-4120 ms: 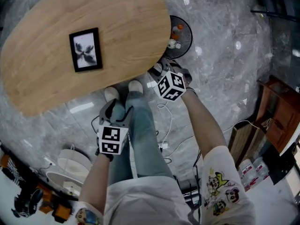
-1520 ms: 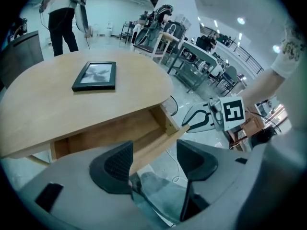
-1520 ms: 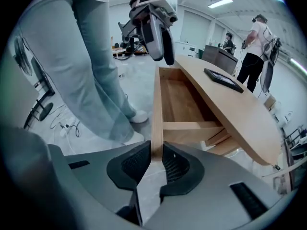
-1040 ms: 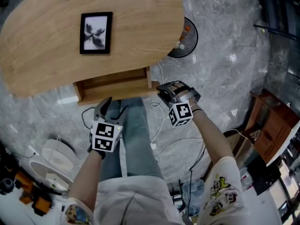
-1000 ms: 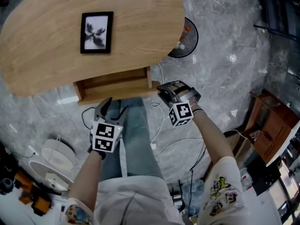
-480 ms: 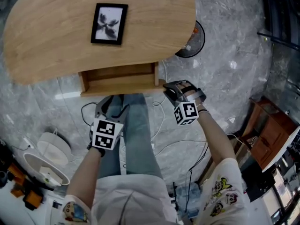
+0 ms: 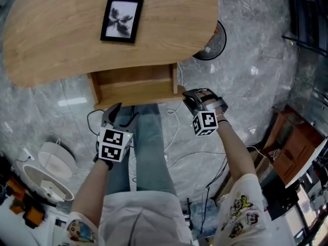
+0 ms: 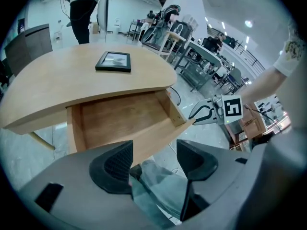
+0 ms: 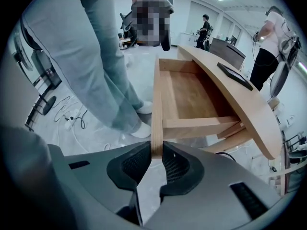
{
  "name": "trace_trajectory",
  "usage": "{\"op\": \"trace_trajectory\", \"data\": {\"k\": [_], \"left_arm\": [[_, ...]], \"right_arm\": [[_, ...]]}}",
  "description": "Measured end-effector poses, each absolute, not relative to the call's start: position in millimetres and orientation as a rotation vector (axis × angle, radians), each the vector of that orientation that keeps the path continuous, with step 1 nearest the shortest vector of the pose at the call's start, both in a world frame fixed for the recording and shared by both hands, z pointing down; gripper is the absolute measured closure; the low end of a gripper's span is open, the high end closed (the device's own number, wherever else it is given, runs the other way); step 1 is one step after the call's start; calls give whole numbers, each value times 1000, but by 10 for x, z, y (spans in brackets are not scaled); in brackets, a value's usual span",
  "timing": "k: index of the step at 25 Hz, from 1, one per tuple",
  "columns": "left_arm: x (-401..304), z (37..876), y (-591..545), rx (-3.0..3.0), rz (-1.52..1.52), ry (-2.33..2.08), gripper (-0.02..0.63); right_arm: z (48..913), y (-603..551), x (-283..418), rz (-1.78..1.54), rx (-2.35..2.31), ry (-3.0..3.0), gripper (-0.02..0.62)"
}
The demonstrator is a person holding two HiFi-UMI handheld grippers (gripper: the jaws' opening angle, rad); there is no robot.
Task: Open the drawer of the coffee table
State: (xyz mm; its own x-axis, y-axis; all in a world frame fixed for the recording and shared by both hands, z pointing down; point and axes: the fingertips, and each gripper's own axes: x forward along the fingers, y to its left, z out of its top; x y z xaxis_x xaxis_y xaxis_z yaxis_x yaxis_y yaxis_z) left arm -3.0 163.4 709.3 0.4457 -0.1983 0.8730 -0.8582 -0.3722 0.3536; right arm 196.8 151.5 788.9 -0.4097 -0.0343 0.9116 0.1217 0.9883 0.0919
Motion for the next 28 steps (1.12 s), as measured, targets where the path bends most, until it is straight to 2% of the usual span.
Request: {"op": "trace_trajectory", "data": {"k": [14, 21, 28], "left_arm": [[-105, 7050, 1557, 1821, 910, -940, 342], [-249, 6933, 1480, 1828, 899, -958, 342], [-330, 6667, 1277, 1872, 869, -981, 342]], "right_arm": [[8004, 1597, 1977, -55, -46, -1931, 527], [7796, 1618, 1936, 38, 22, -1910, 479], [7347, 1377, 1915, 149, 212, -1899, 472]]}}
